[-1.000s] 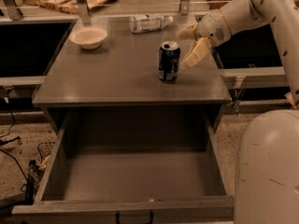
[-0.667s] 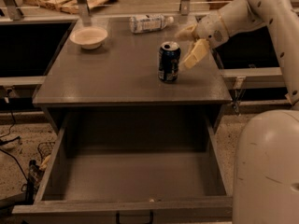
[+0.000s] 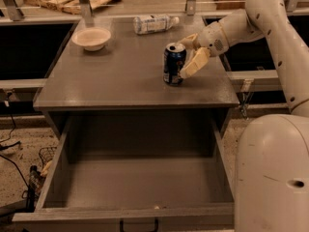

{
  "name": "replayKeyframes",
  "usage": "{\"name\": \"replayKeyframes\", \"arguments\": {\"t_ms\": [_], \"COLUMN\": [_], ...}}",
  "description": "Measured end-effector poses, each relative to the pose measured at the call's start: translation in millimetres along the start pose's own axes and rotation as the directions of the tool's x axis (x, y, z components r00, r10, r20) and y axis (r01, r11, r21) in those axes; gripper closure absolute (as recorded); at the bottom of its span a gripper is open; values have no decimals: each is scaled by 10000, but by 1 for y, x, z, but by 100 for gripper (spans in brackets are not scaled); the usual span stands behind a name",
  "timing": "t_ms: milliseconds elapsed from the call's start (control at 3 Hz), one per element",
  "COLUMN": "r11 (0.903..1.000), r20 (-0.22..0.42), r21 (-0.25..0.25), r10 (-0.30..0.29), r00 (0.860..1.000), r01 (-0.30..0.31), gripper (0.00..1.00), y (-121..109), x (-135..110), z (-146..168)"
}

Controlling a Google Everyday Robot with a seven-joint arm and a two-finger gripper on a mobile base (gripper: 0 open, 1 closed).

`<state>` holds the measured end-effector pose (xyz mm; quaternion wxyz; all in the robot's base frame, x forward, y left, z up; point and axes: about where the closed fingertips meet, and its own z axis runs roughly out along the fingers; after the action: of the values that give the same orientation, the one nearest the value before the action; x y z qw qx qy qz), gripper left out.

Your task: Place pepsi can into top drawer

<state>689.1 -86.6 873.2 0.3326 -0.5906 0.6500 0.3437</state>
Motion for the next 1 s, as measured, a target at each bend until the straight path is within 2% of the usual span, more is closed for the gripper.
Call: {"name": "replayKeyframes", "arguments": {"t_ms": [1000], "r11": [9995], "r20": [249], "r21": [-294], "r10": [-54], "r00": [9997], "r01": [62], "gripper": [2], "y": [11], "x": [0], "z": [9]}}
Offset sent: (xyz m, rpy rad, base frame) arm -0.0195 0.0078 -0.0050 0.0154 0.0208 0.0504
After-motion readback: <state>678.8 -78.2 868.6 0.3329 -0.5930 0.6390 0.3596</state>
